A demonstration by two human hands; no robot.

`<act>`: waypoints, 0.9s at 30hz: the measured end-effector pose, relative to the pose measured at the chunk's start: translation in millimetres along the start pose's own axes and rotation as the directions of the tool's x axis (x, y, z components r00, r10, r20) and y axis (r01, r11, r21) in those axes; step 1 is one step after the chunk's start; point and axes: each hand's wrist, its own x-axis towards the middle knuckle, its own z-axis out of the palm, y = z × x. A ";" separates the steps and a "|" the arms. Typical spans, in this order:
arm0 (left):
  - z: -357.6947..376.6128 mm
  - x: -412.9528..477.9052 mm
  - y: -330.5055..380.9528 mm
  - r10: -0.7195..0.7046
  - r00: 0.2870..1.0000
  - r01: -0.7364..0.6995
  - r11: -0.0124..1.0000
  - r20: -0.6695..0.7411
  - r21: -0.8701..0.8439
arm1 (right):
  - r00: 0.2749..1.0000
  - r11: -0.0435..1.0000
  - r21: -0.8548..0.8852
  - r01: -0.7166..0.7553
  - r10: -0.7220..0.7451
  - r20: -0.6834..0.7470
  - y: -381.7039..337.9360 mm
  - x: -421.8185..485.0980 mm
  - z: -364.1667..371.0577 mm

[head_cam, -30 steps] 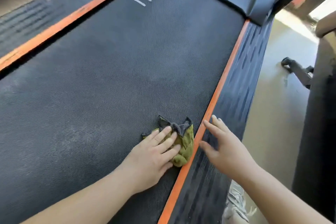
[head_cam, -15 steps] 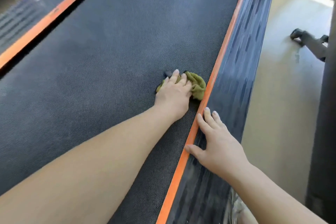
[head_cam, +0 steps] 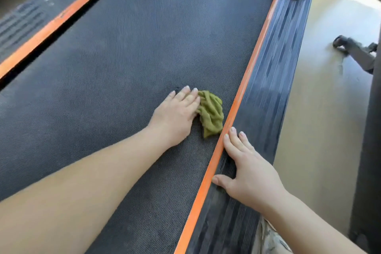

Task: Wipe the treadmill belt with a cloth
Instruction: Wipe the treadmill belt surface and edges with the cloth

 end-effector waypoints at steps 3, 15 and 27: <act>13.5 -7.0 17.6 -0.040 0.998 0.032 0.984 -0.042 -0.175 | 1.000 1.000 0.004 -0.017 0.017 0.003 -0.8 0.0 -1.1; 24.4 -137.7 -5.6 0.275 0.961 -0.271 0.957 -0.020 0.106 | 0.997 0.996 0.058 -0.073 0.073 0.018 -7.4 0.6 4.6; 14.9 -128.5 23.7 0.080 0.996 -0.081 0.996 -0.027 -0.046 | 0.997 0.995 0.066 -0.074 0.072 0.035 -7.9 0.0 -0.1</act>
